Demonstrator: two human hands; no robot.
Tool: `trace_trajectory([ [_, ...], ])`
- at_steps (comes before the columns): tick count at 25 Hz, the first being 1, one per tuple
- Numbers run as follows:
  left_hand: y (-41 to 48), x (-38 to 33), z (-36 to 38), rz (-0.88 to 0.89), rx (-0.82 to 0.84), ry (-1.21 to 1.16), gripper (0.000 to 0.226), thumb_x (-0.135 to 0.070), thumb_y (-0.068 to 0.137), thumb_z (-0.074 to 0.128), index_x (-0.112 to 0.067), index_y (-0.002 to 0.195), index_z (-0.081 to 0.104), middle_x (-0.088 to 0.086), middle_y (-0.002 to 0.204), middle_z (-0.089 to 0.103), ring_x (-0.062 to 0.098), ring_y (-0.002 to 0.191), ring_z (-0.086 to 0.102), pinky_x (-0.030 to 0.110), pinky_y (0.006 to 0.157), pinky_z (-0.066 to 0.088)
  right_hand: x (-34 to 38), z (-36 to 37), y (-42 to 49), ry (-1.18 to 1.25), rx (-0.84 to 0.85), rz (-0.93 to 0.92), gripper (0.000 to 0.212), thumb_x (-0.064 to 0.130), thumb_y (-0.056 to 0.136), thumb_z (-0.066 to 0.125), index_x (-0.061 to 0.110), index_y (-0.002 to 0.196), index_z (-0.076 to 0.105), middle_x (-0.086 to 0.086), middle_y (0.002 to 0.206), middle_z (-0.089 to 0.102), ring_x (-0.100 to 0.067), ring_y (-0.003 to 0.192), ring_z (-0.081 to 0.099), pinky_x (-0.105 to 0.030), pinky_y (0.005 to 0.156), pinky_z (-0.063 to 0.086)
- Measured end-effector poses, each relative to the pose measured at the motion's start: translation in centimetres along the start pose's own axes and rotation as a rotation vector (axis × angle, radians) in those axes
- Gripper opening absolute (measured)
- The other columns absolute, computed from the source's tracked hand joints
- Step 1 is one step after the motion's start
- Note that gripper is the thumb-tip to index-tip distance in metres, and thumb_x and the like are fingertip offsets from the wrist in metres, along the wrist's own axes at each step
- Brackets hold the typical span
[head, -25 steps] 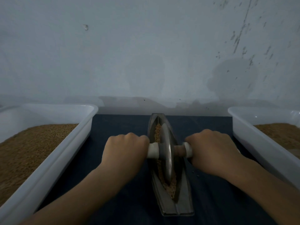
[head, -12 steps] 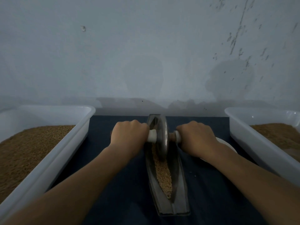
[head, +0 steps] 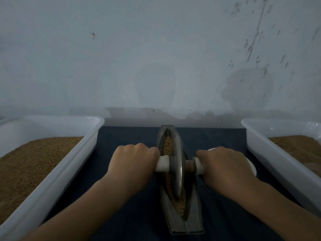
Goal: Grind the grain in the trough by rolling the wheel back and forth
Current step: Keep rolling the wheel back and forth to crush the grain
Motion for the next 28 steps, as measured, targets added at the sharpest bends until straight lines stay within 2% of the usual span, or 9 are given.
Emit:
trace_trajectory([
  [3,0.5,0.2,0.5,-0.021,0.011,0.033,0.039,-0.035,0.074,0.073,-0.029,0.075,0.034,-0.009,0.058,0.021,0.012,0.046,0.023,0.026,0.044,0.012,-0.2,0.1,0.5,-0.021,0.0,0.026,0.028,0.035,0.083,0.063,0.036,0.077,0.036,0.011,0.071,0.045,-0.007,0.058,0.039,-0.025,0.047,0.02],
  [7,5.1,1.4,2.7,-0.115,0.02,0.007,0.007,-0.028,0.086,0.062,-0.026,0.089,0.056,-0.004,0.071,0.046,0.023,0.064,0.055,0.034,0.054,0.034,-0.3,0.9,5.7,-0.039,-0.023,0.06,0.019,0.031,0.083,0.065,0.032,0.08,0.046,0.002,0.083,0.056,-0.024,0.075,0.057,-0.031,0.06,0.037],
  [10,7.6,2.5,3.9,-0.182,0.068,-0.03,0.006,-0.026,0.088,0.059,-0.025,0.094,0.062,-0.001,0.08,0.058,0.023,0.065,0.053,0.034,0.057,0.038,-0.6,1.0,9.8,-0.065,-0.012,0.041,0.02,0.026,0.085,0.065,0.029,0.074,0.048,0.0,0.087,0.064,-0.023,0.07,0.054,-0.031,0.061,0.04],
  [12,7.2,2.5,3.9,-0.187,0.062,-0.031,0.003,-0.026,0.087,0.061,-0.025,0.09,0.059,-0.003,0.072,0.049,0.021,0.06,0.044,0.034,0.055,0.036,-0.6,1.0,9.8,-0.052,-0.002,0.029,0.024,0.027,0.084,0.064,0.03,0.07,0.045,0.002,0.081,0.061,-0.021,0.069,0.052,-0.03,0.06,0.041],
  [15,4.1,1.3,2.6,-0.136,0.019,-0.035,0.02,-0.031,0.084,0.065,-0.029,0.083,0.045,-0.008,0.064,0.032,0.016,0.056,0.037,0.032,0.052,0.031,-0.2,0.5,5.7,-0.033,0.0,0.017,0.029,0.032,0.081,0.066,0.031,0.069,0.04,0.007,0.075,0.051,-0.02,0.067,0.051,-0.03,0.059,0.039],
  [20,-1.5,0.1,0.5,-0.084,0.075,-0.052,0.04,-0.041,0.082,0.068,-0.033,0.081,0.029,-0.01,0.063,0.025,0.009,0.052,0.027,0.03,0.049,0.024,0.7,-1.6,0.4,-0.123,-0.018,-0.026,0.039,0.035,0.078,0.066,0.034,0.063,0.03,0.011,0.065,0.043,-0.01,0.054,0.041,-0.026,0.045,0.018],
  [22,-1.2,0.2,0.2,-0.091,0.095,-0.049,0.034,-0.038,0.083,0.067,-0.032,0.082,0.034,-0.009,0.064,0.027,0.009,0.05,0.025,0.03,0.049,0.023,0.5,-1.4,0.5,-0.121,0.01,-0.009,0.037,0.037,0.078,0.066,0.035,0.064,0.032,0.011,0.066,0.045,-0.01,0.056,0.043,-0.026,0.046,0.02],
  [24,0.6,0.3,0.4,-0.098,0.083,-0.031,0.017,-0.035,0.084,0.067,-0.031,0.086,0.05,-0.008,0.065,0.031,0.012,0.052,0.029,0.032,0.05,0.027,0.2,-0.6,1.6,-0.093,0.002,0.014,0.033,0.04,0.078,0.065,0.035,0.064,0.035,0.012,0.067,0.044,-0.013,0.06,0.046,-0.026,0.048,0.024],
  [28,6.0,1.4,2.0,-0.097,0.124,0.016,0.015,-0.031,0.085,0.064,-0.026,0.1,0.066,-0.001,0.082,0.058,0.023,0.072,0.059,0.036,0.058,0.038,-0.7,1.4,6.8,-0.006,0.032,0.054,0.023,0.042,0.082,0.065,0.03,0.069,0.049,0.009,0.071,0.05,-0.018,0.066,0.051,-0.029,0.057,0.038],
])
Point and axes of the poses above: each hand's wrist, its own y-axis towards the middle knuckle, its own z-axis out of the palm, x = y × z, the point moved 4 cm from there along y, towards the middle knuckle
